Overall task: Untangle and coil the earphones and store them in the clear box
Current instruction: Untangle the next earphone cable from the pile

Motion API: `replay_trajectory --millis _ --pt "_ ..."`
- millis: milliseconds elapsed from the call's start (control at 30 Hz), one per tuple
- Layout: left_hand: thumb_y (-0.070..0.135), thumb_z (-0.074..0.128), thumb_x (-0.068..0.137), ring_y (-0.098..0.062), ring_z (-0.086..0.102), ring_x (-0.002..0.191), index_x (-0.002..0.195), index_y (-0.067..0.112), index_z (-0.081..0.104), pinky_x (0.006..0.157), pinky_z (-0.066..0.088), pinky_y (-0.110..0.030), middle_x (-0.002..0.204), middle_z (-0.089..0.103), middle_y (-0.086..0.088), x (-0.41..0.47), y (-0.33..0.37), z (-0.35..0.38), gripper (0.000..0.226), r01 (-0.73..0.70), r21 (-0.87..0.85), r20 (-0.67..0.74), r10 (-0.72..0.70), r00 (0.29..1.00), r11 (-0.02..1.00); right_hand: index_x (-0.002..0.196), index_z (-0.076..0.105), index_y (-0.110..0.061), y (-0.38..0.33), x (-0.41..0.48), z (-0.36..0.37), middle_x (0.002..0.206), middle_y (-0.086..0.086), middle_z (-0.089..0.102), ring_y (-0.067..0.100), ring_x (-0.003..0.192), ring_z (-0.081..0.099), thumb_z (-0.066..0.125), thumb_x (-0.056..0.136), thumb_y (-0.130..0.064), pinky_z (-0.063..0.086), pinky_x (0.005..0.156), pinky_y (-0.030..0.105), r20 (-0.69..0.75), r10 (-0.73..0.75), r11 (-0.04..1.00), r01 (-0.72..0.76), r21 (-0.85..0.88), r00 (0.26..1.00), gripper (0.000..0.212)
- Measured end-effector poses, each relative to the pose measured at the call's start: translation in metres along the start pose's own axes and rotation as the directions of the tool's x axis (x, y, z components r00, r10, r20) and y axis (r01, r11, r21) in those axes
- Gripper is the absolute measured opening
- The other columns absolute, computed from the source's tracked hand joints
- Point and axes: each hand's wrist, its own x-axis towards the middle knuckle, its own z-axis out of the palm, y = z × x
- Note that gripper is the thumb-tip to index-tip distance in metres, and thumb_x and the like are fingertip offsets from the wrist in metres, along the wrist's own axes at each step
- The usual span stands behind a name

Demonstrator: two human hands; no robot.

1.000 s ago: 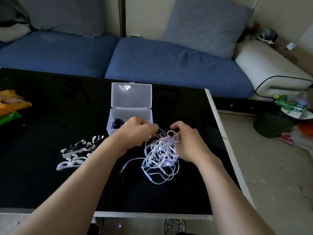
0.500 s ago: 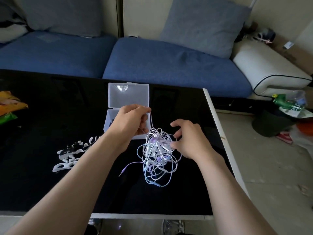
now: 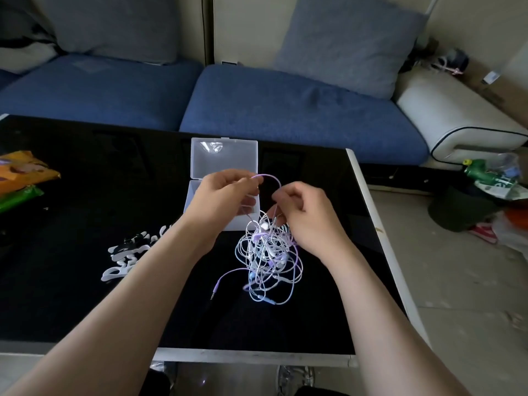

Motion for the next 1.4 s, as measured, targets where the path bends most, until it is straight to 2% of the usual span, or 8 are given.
replay_trajectory --millis 100,200,400,667,833,1033,1200,1400 --pt "0.022 0.057 0.097 -0.031 0.069 0.089 0.101 0.01 0.075 0.089 0.059 -0.046 0.097 0.072 -0.011 0.004 -0.013 -0.008 0.023 0.064 0.326 -0.076 -0.042 0.996 0.943 0.102 0.071 -0.015 -0.001 0.0 0.0 0.076 0.0 0.078 0.016 0.059 0.073 0.061 0.108 -0.022 0.057 0.058 0.035 -0.054 0.014 0.999 -0.012 0.045 0.998 0.014" --pt "0.01 0.05 0.094 -0.04 0.061 0.115 0.114 0.004 0.067 0.096 0.052 -0.042 0.124 0.065 -0.015 0.001 -0.029 -0.017 0.027 0.038 0.881 0.013 -0.105 0.994 0.472 0.101 0.073 -0.019 0.002 0.0 0.0 0.074 0.0 0.076 0.011 0.059 0.069 0.06 0.108 -0.026 0.058 0.064 0.034 -0.09 0.035 0.999 -0.033 0.023 0.995 0.015" --pt "-0.006 0.052 0.093 -0.025 0.056 0.132 0.134 0.025 0.067 0.098 0.05 -0.031 0.143 0.058 0.001 -0.014 -0.033 -0.015 0.054 -0.218 0.954 0.291 -0.468 0.834 0.205 0.108 0.067 -0.025 0.014 0.0 -0.001 0.078 0.003 0.076 0.017 0.062 0.074 0.064 0.103 -0.022 0.065 0.067 0.041 -0.239 0.129 0.989 -0.144 -0.042 0.962 0.006" --pt "0.028 0.099 0.068 -0.023 0.065 0.11 0.123 0.039 0.062 0.096 0.059 -0.045 0.126 0.056 0.007 -0.015 -0.043 -0.004 0.067 -0.296 0.922 0.385 -0.503 0.773 0.251 0.103 0.068 -0.027 0.017 -0.005 -0.009 0.092 0.006 0.075 0.019 0.071 0.078 0.055 0.099 -0.008 0.066 0.078 0.041 -0.206 0.189 0.968 -0.218 -0.127 0.96 0.023" --pt "0.065 0.098 0.05 -0.018 0.061 0.109 0.109 0.036 0.059 0.094 0.056 -0.042 0.122 0.056 0.014 -0.018 -0.041 0.002 0.076 -0.304 0.917 0.394 -0.468 0.791 0.259 0.106 0.076 -0.023 0.016 -0.008 -0.012 0.095 -0.004 0.075 0.013 0.076 0.075 0.052 0.101 -0.011 0.055 0.057 0.014 -0.068 0.221 0.944 -0.231 -0.234 0.973 0.027" --pt "0.03 0.083 0.09 -0.008 0.075 0.062 0.078 0.024 0.075 0.079 0.064 -0.038 0.068 0.076 0.006 -0.009 -0.034 0.007 0.016 -0.313 0.888 0.408 -0.264 0.874 0.337 0.112 0.076 -0.022 0.019 -0.005 -0.015 0.094 -0.01 0.07 0.007 0.068 0.067 0.052 0.102 -0.01 0.047 0.047 0.008 -0.046 0.208 0.945 -0.212 -0.248 0.977 0.028" --pt "0.039 0.064 0.102 -0.01 0.073 0.066 0.072 0.021 0.074 0.076 0.063 -0.039 0.064 0.075 0.007 0.0 -0.022 0.008 0.037 -0.288 0.872 0.301 0.032 0.953 0.395 0.104 0.08 -0.023 0.013 -0.005 -0.014 0.09 -0.013 0.072 0.0 0.073 0.066 0.057 0.099 -0.011 0.044 0.056 0.003 -0.074 0.127 0.96 -0.141 -0.243 0.989 0.026" --pt "0.036 0.074 0.086 -0.018 0.069 0.053 0.073 0.008 0.074 0.067 0.065 -0.038 0.05 0.065 0.004 -0.003 0.0 0.019 0.031 -0.053 0.518 -0.015 0.071 0.997 0.854 0.091 0.078 -0.022 -0.004 -0.005 -0.006 0.076 0.003 0.078 0.025 0.079 0.076 0.057 0.087 -0.028 0.061 0.08 0.047 0.13 0.087 0.995 -0.094 0.046 0.988 0.022"
